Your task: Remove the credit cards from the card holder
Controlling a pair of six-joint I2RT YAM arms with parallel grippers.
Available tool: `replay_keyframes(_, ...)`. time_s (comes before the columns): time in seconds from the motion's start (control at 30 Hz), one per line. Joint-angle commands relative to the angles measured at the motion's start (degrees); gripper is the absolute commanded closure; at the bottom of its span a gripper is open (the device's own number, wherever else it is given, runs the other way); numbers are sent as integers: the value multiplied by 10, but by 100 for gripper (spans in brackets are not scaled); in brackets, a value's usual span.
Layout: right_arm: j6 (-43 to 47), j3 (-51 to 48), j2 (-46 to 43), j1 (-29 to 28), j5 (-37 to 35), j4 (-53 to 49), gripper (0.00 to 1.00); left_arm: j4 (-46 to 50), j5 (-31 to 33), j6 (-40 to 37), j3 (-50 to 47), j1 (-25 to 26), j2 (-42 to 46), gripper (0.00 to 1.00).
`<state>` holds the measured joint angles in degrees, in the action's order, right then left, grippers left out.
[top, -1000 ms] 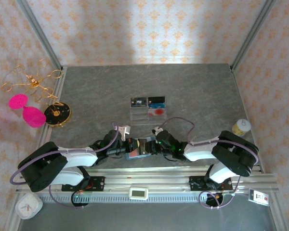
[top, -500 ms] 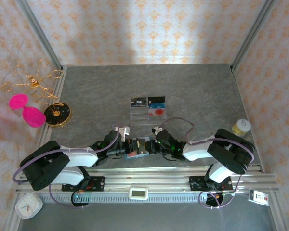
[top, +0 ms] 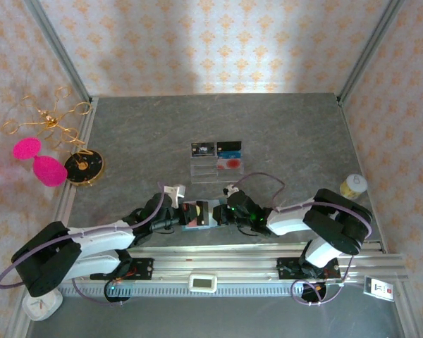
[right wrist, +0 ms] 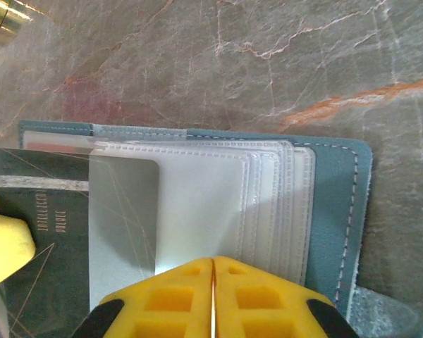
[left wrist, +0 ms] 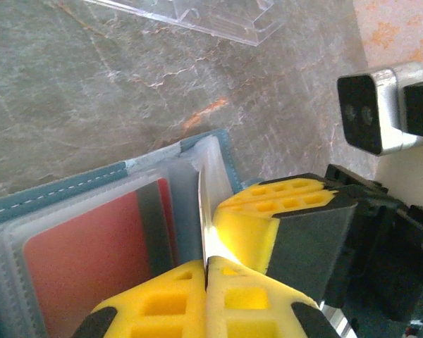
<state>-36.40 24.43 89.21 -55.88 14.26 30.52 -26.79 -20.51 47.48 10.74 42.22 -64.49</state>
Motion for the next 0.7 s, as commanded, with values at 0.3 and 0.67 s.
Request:
replay_keyframes(0.3, 41, -13, -29, -2, -17, -21, 74, 185, 32, -128, 93, -5, 124, 100)
replay_keyframes(0.67, 95, -16, -201, -1, -84, -107, 64, 275, 56, -286, 244, -6, 85, 100)
